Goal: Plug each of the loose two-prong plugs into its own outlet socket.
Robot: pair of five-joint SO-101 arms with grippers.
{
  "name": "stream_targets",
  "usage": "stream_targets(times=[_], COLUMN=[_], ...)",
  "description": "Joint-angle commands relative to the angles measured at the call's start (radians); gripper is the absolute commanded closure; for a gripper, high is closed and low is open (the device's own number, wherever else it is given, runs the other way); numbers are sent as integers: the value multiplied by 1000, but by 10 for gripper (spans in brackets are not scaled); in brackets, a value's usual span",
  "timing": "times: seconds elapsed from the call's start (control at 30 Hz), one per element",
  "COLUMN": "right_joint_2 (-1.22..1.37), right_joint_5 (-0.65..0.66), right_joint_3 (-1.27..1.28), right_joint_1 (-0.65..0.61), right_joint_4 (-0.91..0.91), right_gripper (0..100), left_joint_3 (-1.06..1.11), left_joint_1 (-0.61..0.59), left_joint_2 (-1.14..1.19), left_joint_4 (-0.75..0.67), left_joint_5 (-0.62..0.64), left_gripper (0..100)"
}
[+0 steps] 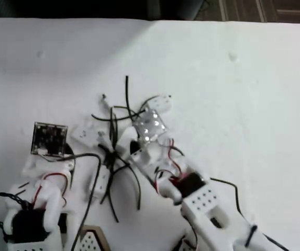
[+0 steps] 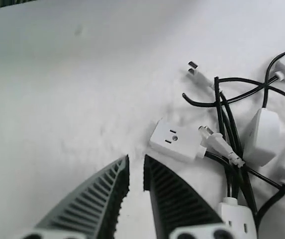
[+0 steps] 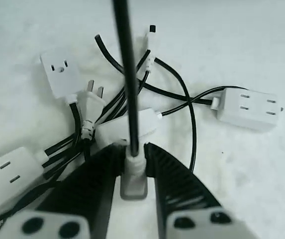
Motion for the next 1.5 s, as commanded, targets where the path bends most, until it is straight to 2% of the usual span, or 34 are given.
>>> stream_targets(times=[0.0, 0.2, 0.6, 1.27, 1.47], right_joint_2=[91, 223, 401, 294, 295], right_joint_5=[9, 2, 9, 11, 11], right_joint_3=[-52, -48, -48, 68, 68], right_joint_1=[53, 74, 96, 113, 76], right_joint_4=[-137, -242, -381, -375, -380], right_gripper=[982, 982, 982, 982, 982], left_joint_3=[35, 147, 160, 160, 160], left_joint_1=[-50, -70, -71, -71, -71], left_joint_2=[-5, -5, -5, -5, -5], left_joint_4=[-55, -141, -130, -130, -130], left_joint_5=[-46, -55, -55, -57, -57], left_gripper=[928, 928, 928, 928, 928])
